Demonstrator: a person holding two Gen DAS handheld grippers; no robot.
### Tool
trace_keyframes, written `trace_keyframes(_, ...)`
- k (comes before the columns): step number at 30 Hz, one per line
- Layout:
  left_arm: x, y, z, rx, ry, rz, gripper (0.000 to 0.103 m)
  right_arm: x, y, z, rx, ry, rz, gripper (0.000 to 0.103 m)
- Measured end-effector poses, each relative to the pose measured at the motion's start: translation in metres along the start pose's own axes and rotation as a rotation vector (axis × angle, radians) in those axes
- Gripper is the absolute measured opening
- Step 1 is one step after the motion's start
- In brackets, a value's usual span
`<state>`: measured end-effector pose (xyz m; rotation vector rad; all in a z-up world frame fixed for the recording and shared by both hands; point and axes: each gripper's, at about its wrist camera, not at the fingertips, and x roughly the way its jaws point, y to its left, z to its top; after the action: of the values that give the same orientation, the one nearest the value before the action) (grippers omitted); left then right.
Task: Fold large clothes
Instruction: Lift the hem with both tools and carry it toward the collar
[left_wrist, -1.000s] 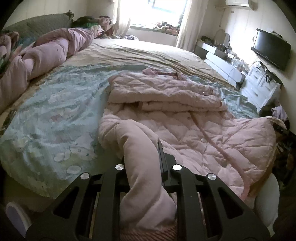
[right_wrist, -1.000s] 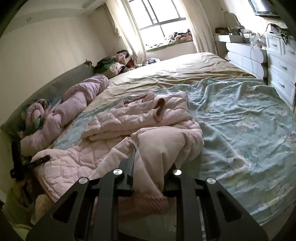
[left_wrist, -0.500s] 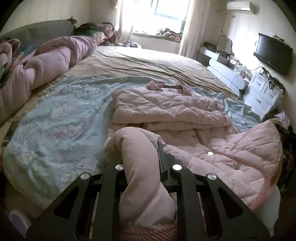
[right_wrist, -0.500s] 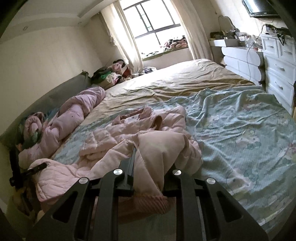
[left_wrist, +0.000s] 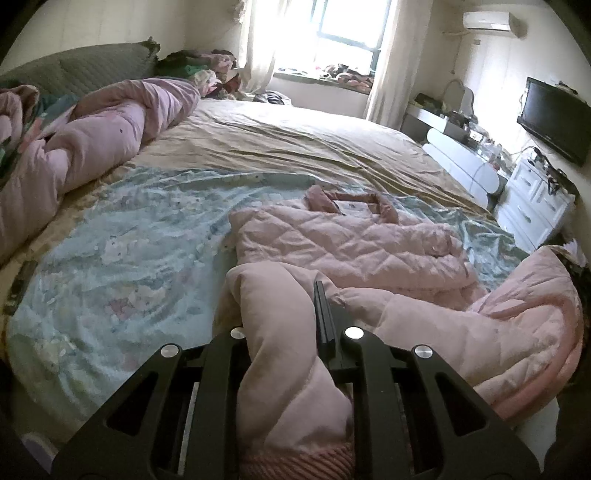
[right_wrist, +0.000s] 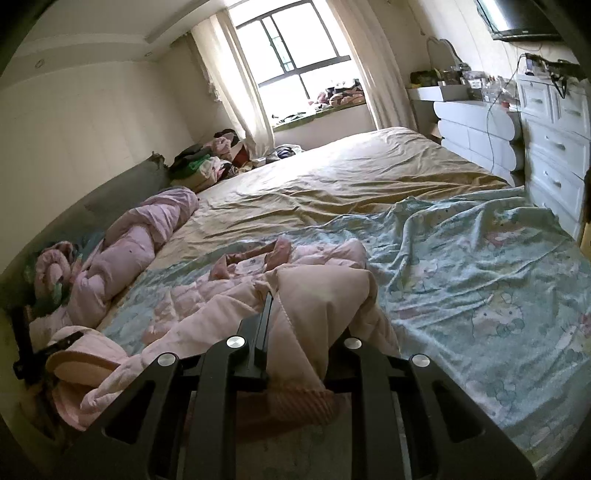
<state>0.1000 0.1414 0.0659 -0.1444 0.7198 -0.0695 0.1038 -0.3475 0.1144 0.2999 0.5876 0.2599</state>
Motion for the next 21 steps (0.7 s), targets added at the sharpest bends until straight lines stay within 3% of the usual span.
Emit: trace_keyframes(21, 0.07, 0.003, 0.061, -0.007, 0.039, 0.079, 0.011, 0.09, -0.005, 0.057, 0.022, 0.051, -0.091, 0.017)
